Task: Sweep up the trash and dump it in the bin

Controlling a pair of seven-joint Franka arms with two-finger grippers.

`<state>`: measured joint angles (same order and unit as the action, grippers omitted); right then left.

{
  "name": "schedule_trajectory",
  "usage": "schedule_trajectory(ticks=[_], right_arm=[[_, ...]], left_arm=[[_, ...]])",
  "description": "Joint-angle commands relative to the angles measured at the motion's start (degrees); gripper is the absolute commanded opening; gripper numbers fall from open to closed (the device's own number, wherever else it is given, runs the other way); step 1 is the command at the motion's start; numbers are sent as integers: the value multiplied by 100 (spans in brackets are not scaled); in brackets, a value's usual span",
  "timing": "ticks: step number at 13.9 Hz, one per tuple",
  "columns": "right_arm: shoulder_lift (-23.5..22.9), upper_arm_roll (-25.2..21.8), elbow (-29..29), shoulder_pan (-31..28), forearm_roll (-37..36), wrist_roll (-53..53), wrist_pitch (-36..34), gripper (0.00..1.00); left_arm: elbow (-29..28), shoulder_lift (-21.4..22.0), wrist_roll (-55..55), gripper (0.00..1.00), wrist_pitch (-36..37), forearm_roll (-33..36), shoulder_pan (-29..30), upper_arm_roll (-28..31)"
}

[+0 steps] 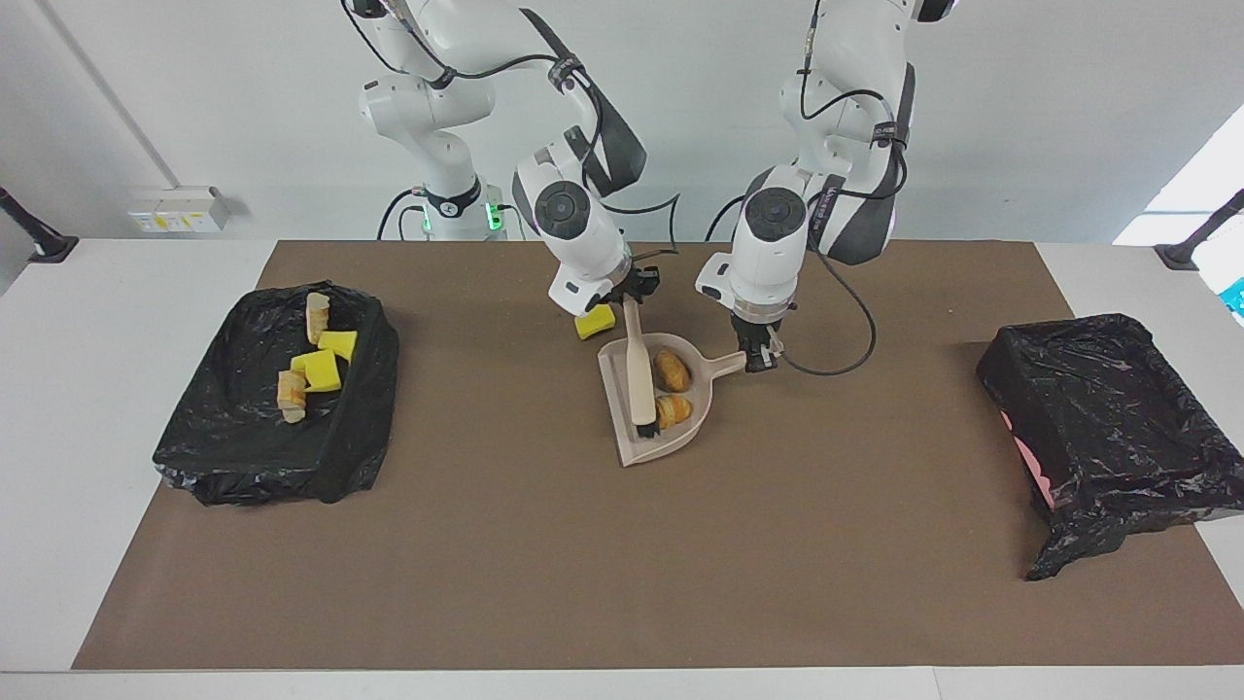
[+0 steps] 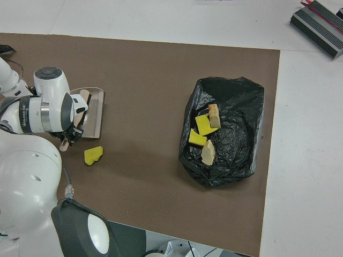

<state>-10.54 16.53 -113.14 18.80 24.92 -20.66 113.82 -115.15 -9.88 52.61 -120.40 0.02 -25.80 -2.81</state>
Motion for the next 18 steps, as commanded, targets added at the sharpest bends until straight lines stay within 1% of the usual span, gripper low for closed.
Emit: schedule_trajectory(ticks=[1,3,4,6,8,10,11,12,13,14,15,16,18], right_arm=[[77,-53,381,-69,14,-184,-604,0],[533,-71,346,-332,-398,-375,-1018,0],[692,-62,345,-455,-505,-603,-1220,0],[938,-71,171,-500,-706,-1130,-1476,0],[1307,-36,-337,-457,-1014,-1405,-1468,0],[1720,-10,-908,-413,-1051,-1475,-1424,0],[1939,-1,-1225,-386,-964,-1571,-1407,0],[2141,-1,-1454,-317,-945,-1677,-1424,0],[2318,8,-1700,-255,-945,-1791,-1441,0],[2432,8,-1894,-228,-936,-1922,-1494,0],[2442,8,-2087,-10,-841,-2124,-1425,0],[2408,8,-2228,79,-648,-2204,-1285,0],[2320,8,-2282,115,-287,-2170,-1064,0]], left_arm=[[-157,65,757,0,-282,-606,356,0],[-157,39,1310,0,-405,-1028,584,0],[-139,21,1478,0,-405,-1109,681,0],[-78,-32,1830,0,-405,-1136,892,0],[-51,-58,2085,0,-370,-1136,1112,-9],[36,-58,2471,0,-335,-1136,1314,26],[167,-58,2656,0,-256,-1118,1480,26],[247,-41,2780,0,-73,-1014,1560,35],[265,20,2842,0,51,-760,1561,44],[239,99,2834,0,104,-453,1517,35],[169,152,2807,0,140,-259,1482,35],[29,240,2781,0,140,-152,1404,35],[-156,354,2763,0,140,68,1280,35]])
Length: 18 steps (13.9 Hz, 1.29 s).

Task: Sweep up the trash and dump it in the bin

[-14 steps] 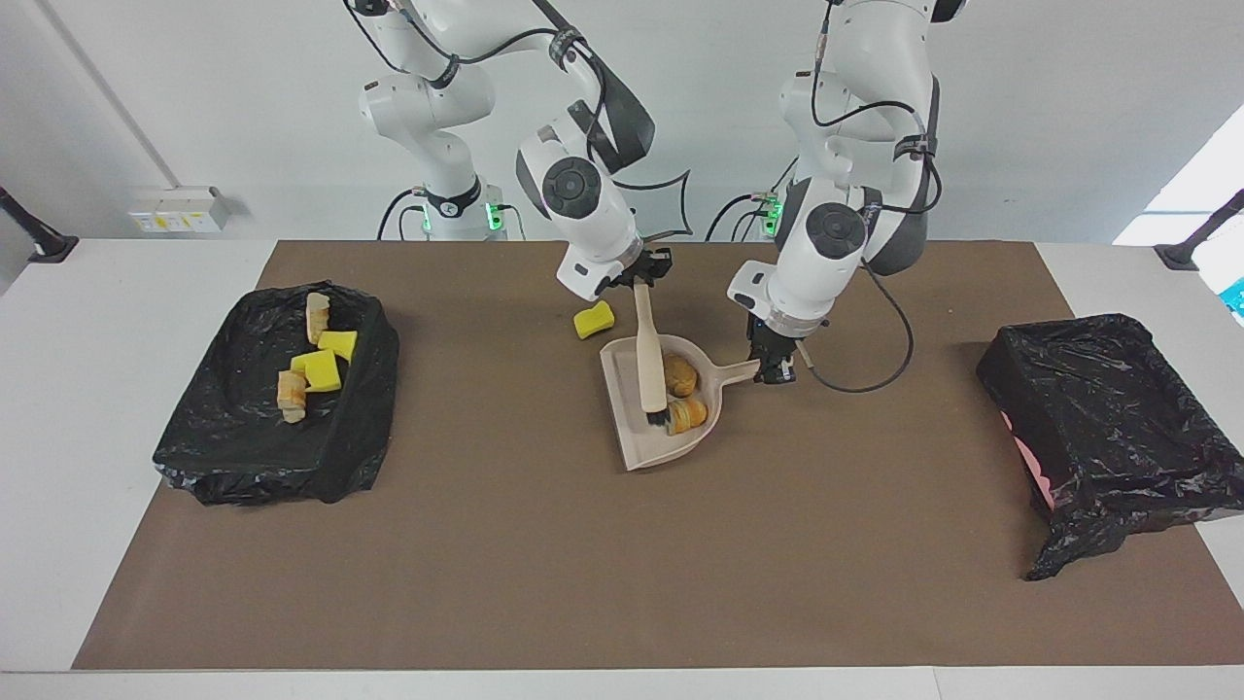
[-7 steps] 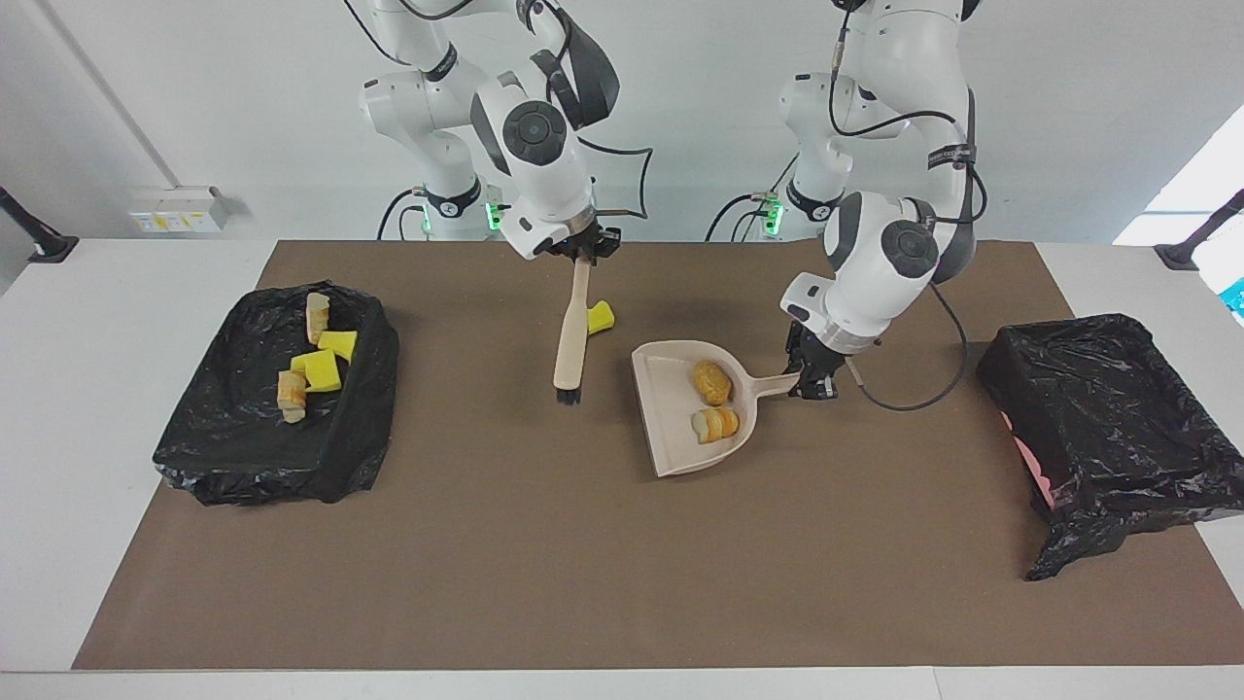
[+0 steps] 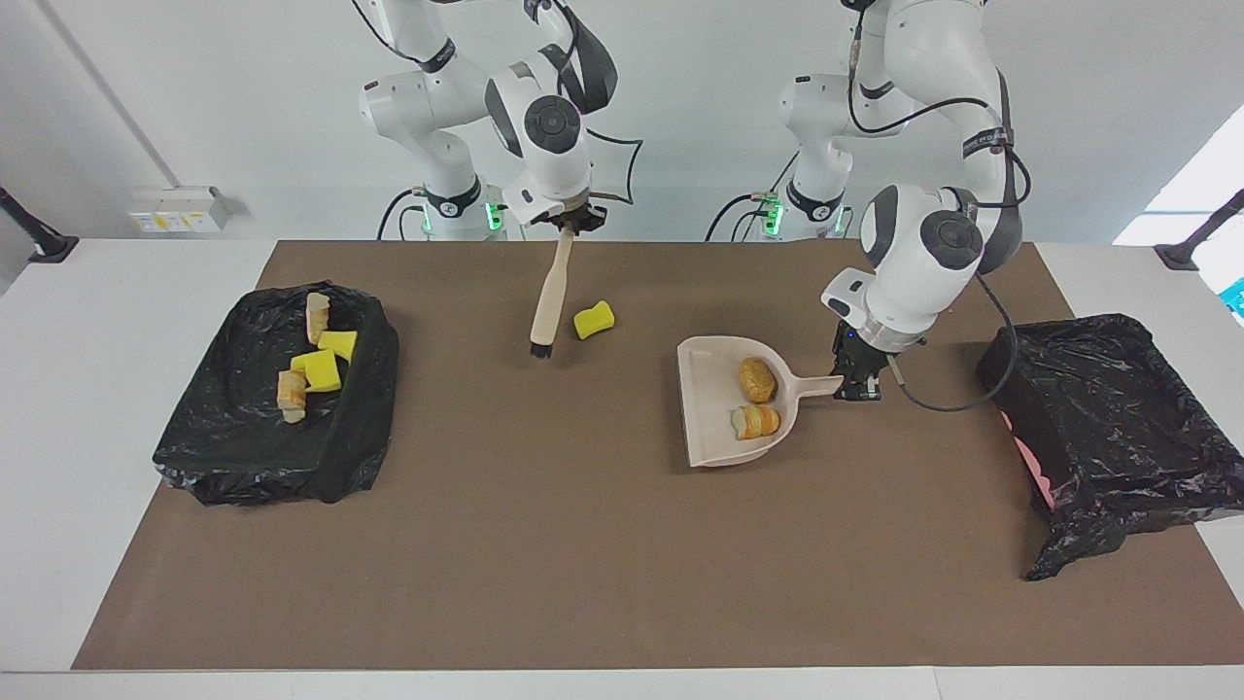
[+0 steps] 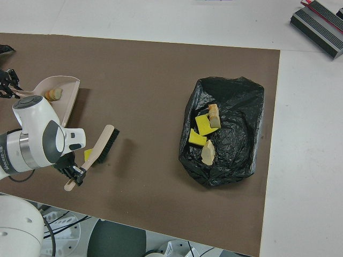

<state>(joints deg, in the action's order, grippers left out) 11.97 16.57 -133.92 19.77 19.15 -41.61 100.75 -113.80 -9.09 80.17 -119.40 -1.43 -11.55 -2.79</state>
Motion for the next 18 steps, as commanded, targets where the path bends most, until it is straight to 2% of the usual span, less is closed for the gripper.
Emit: schedule_trajectory(ticks=[1,6,11,15,18], right_arm=[[-53,4,-205,35,370,-102,304,0],[-432,4,-205,80,792,573,664,0],[-1012,13,-30,263,1433,812,1542,0],[-1170,13,190,352,1749,856,1781,0],[-1407,13,585,361,1969,865,1816,0]], left_arm=[[-379,337,-54,0,22,335,-233,32],[-810,654,-1248,0,-5,1275,-900,32],[-1109,874,-1724,0,13,1312,-1271,32],[-1179,927,-1847,0,-22,1312,-1288,15],[-1188,927,-1847,0,-57,1312,-1288,6]])
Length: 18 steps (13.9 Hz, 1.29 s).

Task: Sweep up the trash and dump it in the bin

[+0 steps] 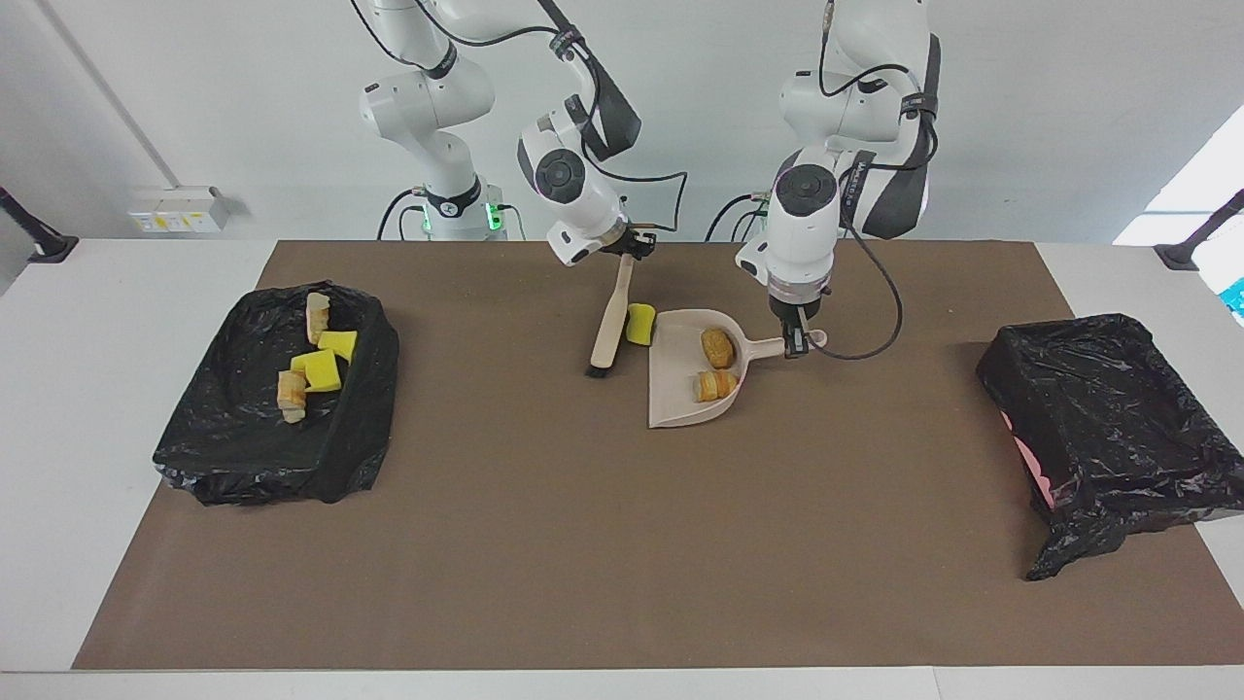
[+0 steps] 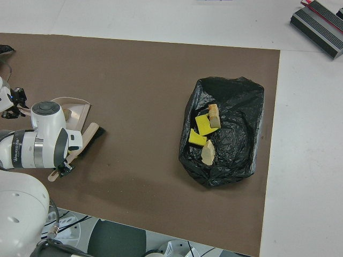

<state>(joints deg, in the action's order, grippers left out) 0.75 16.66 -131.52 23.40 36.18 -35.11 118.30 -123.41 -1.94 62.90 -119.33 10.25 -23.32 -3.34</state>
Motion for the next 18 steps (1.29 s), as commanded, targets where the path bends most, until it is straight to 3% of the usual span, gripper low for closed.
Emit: schedule_trajectory(ticks=[1,8,11,15,18], right_arm=[[-347,4,459,7,414,216,122,0],[-593,12,942,183,777,295,466,0],[-331,-49,1005,323,85,190,256,0],[363,-67,970,-28,-961,215,-648,0],[680,-5,708,-19,-1491,250,-932,0]], left_arm=[[-227,212,-120,0,-90,144,-111,62],[-315,36,-595,0,-661,-66,-24,44],[-289,-60,88,0,-942,-662,318,44],[-149,-166,968,0,-969,-1033,758,44],[290,-464,1714,0,-873,-1095,1267,44]])
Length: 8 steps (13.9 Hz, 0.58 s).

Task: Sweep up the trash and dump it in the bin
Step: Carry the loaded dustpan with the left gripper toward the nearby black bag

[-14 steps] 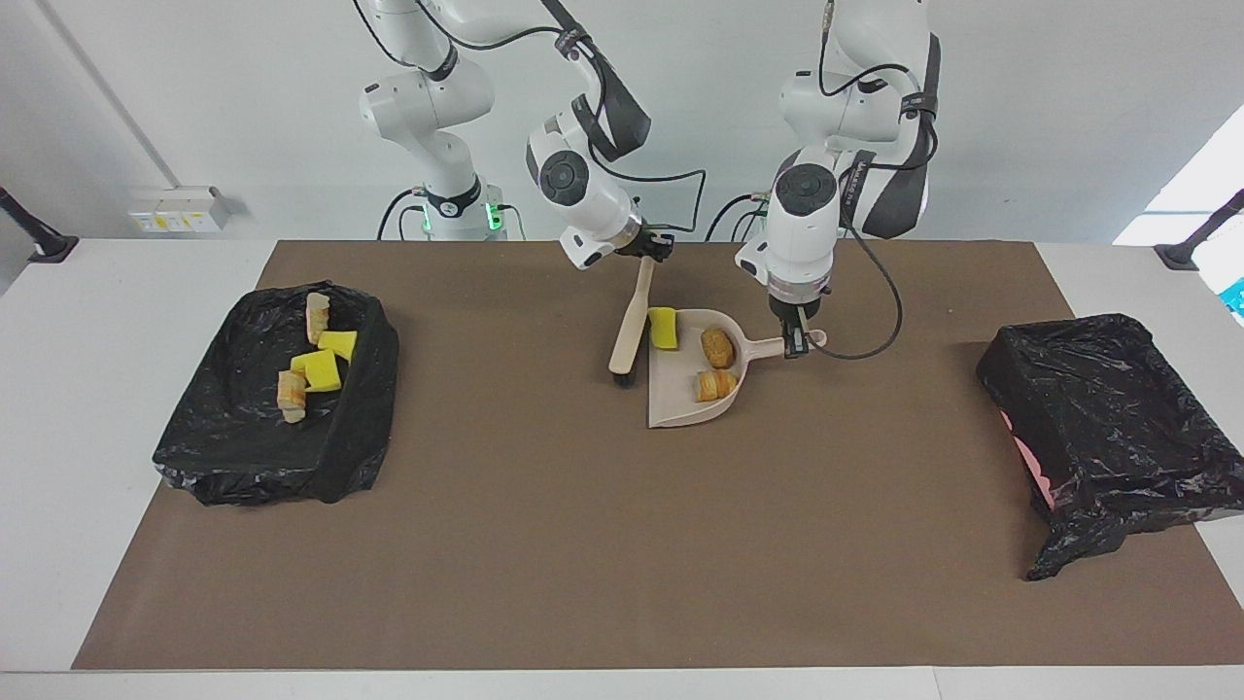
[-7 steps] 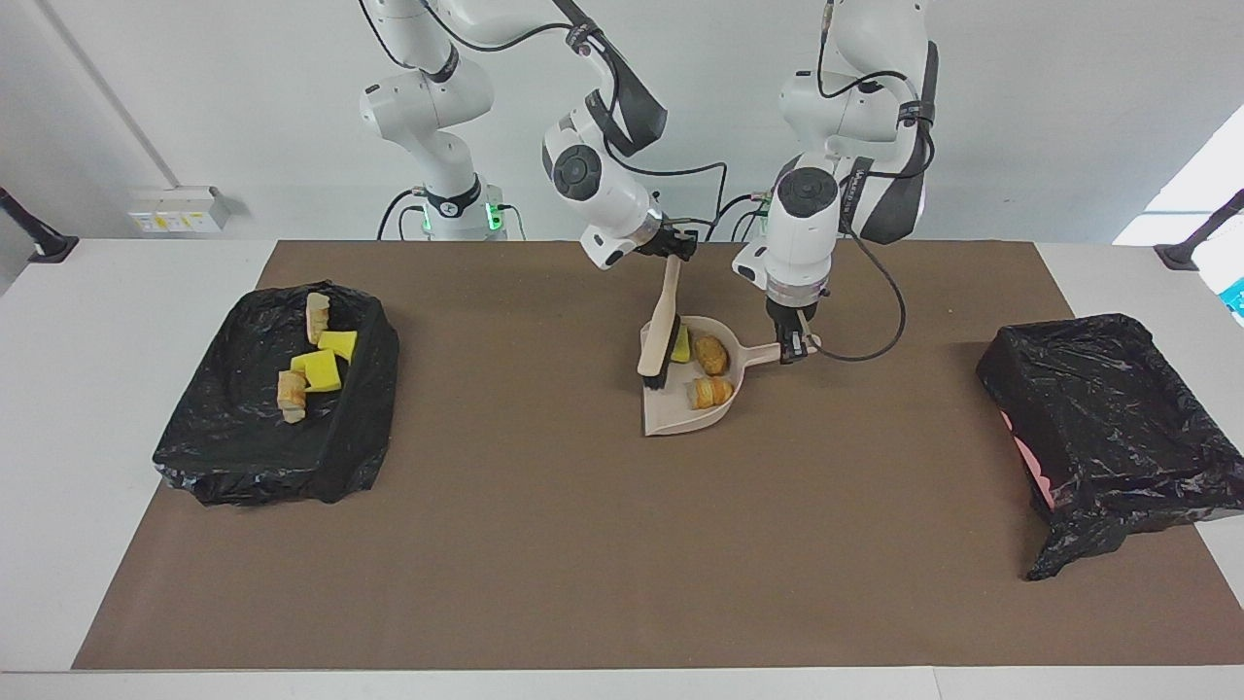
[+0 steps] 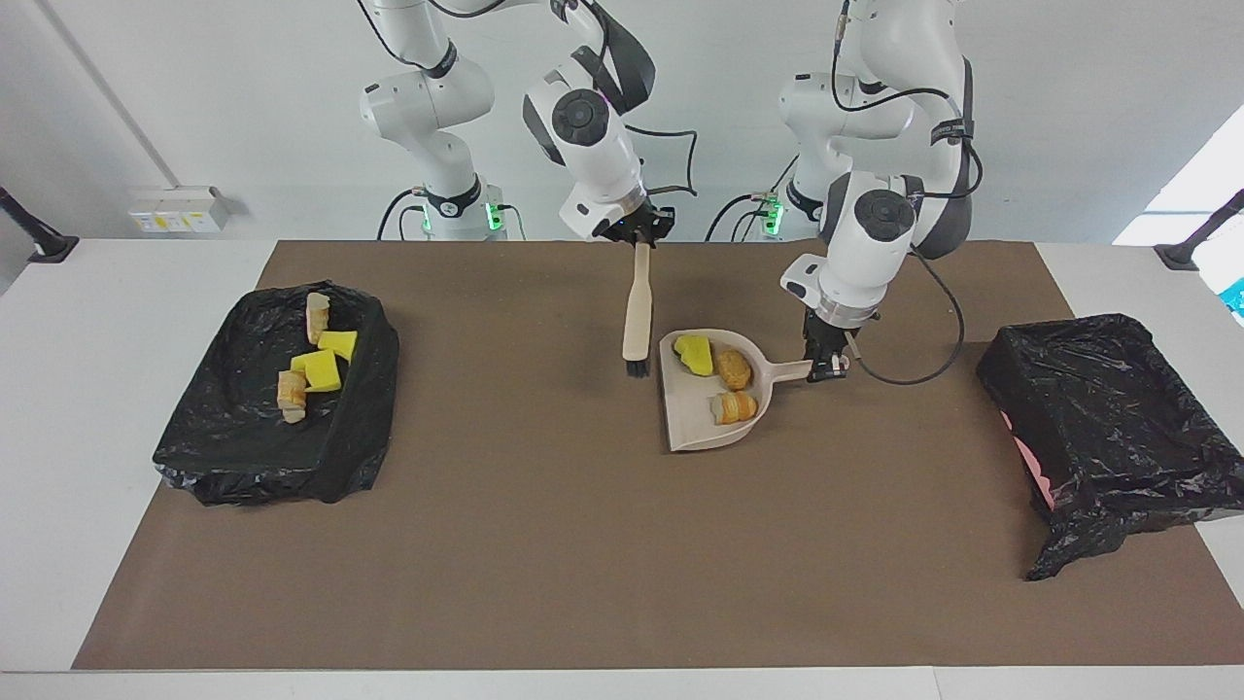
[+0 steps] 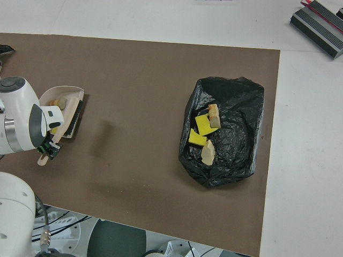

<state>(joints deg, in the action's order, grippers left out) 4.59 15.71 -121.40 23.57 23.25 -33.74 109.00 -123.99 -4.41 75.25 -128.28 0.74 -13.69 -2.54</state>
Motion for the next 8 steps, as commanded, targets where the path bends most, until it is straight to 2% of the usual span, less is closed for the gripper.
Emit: schedule_trajectory(ticks=[1,5,8], right_arm=[[349,99,-427,24,-198,174,33,0],[42,108,-612,271,-171,122,69,0],[68,108,-674,472,74,-79,25,0]], left_arm=[[488,-296,682,0,57,-266,480,-36],[1365,-656,1438,0,873,-785,955,-28],[2069,-727,1721,0,1550,-777,1324,-28]])
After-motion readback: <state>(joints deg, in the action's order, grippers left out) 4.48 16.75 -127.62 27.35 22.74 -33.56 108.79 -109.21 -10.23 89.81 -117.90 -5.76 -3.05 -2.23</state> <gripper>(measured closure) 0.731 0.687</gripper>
